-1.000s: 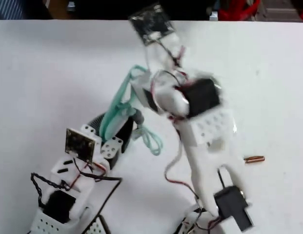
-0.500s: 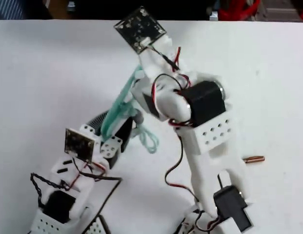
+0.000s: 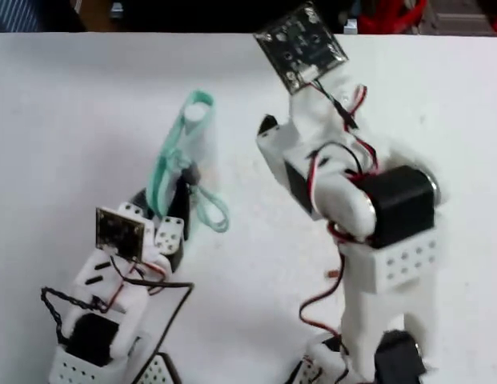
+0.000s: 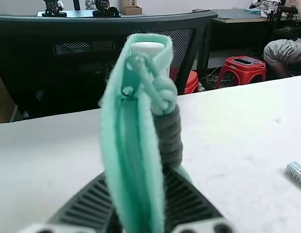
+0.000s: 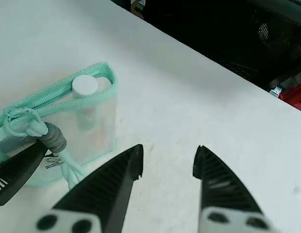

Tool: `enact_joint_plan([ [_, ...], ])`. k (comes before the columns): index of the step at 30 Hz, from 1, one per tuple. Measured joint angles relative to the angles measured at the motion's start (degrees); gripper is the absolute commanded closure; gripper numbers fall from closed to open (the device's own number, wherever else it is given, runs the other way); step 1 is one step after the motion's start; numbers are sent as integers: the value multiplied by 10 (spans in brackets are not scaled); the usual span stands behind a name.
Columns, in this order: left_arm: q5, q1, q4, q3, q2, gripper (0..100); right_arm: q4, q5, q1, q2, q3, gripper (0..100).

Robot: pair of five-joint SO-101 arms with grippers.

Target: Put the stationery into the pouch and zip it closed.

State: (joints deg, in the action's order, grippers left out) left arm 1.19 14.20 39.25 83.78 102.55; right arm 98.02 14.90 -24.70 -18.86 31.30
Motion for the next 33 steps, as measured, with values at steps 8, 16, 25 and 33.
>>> enact_joint_plan([
  [8, -25, 33, 0, 0, 0, 976, -12, 11, -72, -4, 0, 848],
  [16, -32, 33, 0, 0, 0, 883, -8, 68, -131, 67, 9, 831],
  [25, -22, 33, 0, 0, 0, 881, -4, 67, -133, 152, 76, 810],
  [33, -20, 24, 0, 0, 0, 880, 0, 40, -105, 237, 129, 811],
])
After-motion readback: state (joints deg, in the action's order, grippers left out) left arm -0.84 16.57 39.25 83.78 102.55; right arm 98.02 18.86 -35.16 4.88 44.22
